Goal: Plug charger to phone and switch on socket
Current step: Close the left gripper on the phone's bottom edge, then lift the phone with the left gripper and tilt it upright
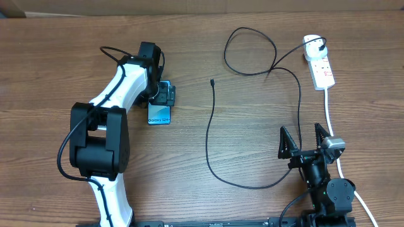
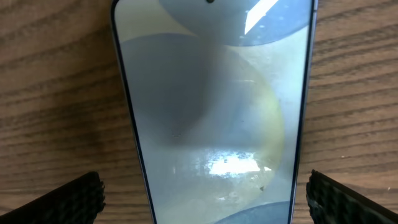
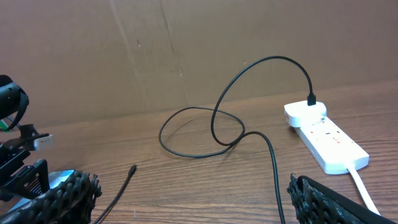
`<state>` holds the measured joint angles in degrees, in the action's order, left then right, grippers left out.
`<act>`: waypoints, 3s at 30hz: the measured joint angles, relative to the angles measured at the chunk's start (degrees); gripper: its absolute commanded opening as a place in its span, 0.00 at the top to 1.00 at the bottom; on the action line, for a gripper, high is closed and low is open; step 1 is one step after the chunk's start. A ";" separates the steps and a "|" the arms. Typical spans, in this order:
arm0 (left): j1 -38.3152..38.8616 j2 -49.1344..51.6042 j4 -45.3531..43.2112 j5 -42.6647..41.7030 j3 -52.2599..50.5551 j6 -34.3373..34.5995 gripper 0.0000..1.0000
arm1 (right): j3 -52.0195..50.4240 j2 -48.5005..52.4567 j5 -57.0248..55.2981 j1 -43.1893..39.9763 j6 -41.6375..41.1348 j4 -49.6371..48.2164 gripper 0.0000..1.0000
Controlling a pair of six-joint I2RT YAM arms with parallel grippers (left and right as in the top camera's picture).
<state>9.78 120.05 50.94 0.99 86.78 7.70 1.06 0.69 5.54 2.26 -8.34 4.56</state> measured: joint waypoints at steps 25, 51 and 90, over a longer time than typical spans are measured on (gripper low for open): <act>0.00 0.00 -2.16 -1.14 -1.20 4.00 0.03 | 0.00 0.00 0.00 0.00 0.00 0.02 0.00; 0.00 -0.46 -8.72 0.81 -4.35 4.02 0.13 | 0.00 0.00 0.00 0.00 -0.02 0.02 0.00; 0.00 0.74 6.34 -0.33 6.91 5.77 0.37 | 0.00 0.00 0.00 0.00 0.00 0.00 0.00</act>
<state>9.78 120.79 57.28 0.67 93.69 13.47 1.06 0.69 5.54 2.26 -8.34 4.56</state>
